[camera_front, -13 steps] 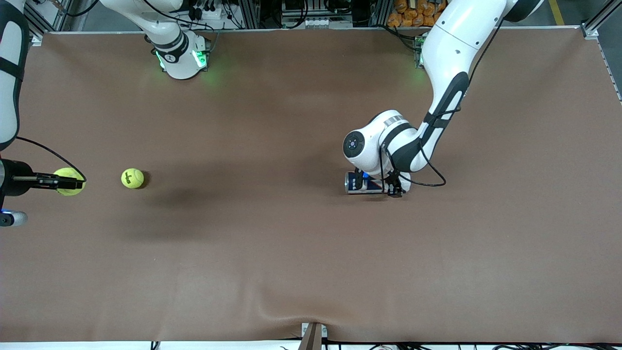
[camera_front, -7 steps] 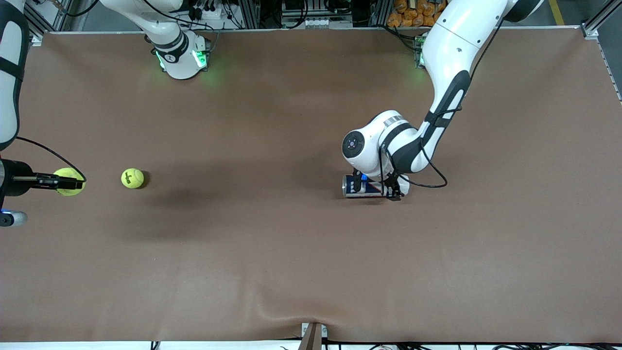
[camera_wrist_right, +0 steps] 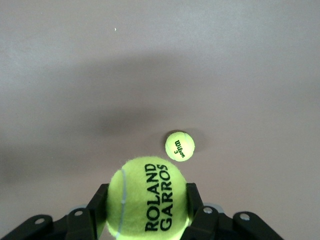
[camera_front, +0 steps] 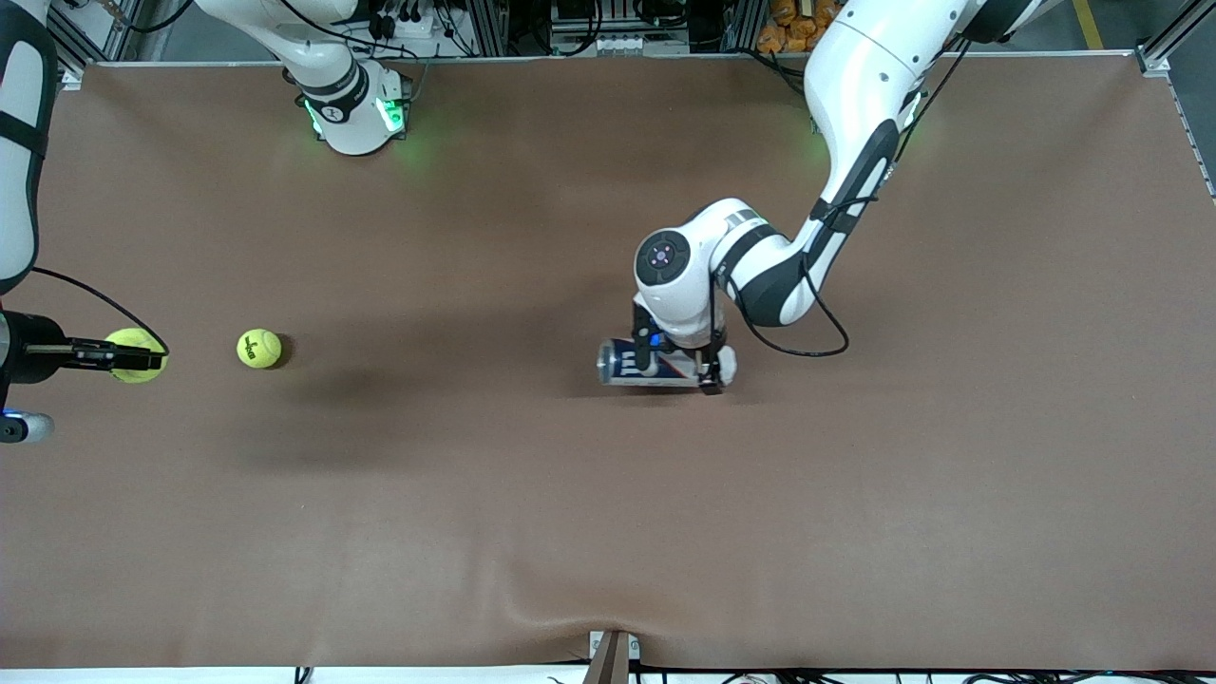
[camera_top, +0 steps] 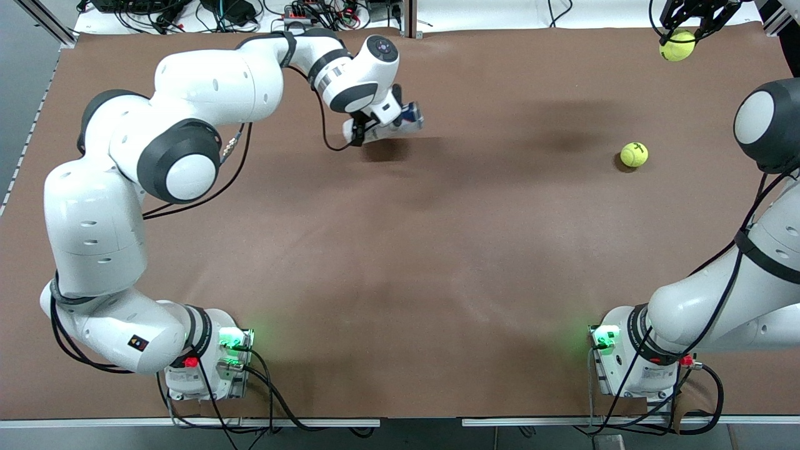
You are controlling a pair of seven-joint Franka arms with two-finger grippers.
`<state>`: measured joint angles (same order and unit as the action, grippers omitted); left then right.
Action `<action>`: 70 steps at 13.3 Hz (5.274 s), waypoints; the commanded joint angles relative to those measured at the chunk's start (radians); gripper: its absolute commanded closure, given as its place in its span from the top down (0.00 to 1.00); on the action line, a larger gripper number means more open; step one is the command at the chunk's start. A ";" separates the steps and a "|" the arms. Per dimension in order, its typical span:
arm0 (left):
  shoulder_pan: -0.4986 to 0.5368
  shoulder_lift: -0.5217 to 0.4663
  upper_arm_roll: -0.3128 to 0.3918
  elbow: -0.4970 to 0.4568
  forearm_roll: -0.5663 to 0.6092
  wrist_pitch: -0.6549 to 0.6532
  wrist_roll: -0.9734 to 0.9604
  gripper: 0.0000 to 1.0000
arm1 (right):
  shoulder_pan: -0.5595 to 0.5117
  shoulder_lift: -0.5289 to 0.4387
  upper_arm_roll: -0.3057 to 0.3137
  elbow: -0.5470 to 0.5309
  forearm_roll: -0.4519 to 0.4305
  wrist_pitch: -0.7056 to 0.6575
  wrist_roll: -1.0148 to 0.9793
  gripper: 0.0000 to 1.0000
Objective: Insert tennis ball vertically with right arm
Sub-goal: 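Lift the tube upright with the left gripper, open end up, then carry the ball with the right gripper over the tube opening, then release the ball into the tube and withdraw the right gripper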
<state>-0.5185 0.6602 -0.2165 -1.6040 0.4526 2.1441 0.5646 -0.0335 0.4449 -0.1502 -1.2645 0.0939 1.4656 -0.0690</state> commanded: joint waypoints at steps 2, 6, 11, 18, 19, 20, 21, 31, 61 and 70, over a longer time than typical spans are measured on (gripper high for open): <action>-0.017 0.022 0.000 0.050 -0.103 0.152 -0.043 0.74 | -0.006 -0.009 0.012 0.007 0.007 -0.007 0.020 0.00; -0.038 0.036 0.002 0.050 -0.164 0.391 -0.139 0.74 | 0.047 -0.002 0.015 0.005 0.043 0.058 0.204 0.00; -0.084 0.085 0.003 0.045 -0.173 0.621 -0.242 0.74 | 0.095 0.001 0.017 0.005 0.044 0.073 0.311 0.00; -0.092 0.243 0.003 0.039 -0.175 1.155 -0.344 0.74 | 0.087 0.035 0.015 -0.004 0.058 0.154 0.310 0.00; -0.092 0.274 0.003 0.039 -0.175 1.227 -0.347 0.74 | 0.087 0.041 0.015 -0.004 0.060 0.157 0.311 0.00; -0.091 0.300 0.003 0.038 -0.178 1.287 -0.350 0.73 | 0.087 0.041 0.015 -0.004 0.060 0.156 0.311 0.00; -0.090 0.323 0.003 0.038 -0.187 1.331 -0.350 0.73 | 0.089 0.041 0.017 -0.004 0.064 0.151 0.311 0.00; -0.152 0.412 0.003 0.048 -0.356 1.410 -0.351 0.75 | 0.295 0.035 0.017 0.005 0.127 0.157 0.749 0.00; -0.155 0.447 0.014 0.058 -0.353 1.412 -0.347 0.81 | 0.658 0.170 0.017 0.022 0.204 0.286 1.190 0.37; -0.155 0.447 0.014 0.058 -0.351 1.412 -0.347 0.81 | 0.665 0.172 0.015 0.022 0.199 0.285 1.209 1.00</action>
<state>-0.6629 1.0859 -0.2122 -1.5731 0.1117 3.5399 0.2279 0.6293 0.6138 -0.1330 -1.2500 0.2764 1.7517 1.1246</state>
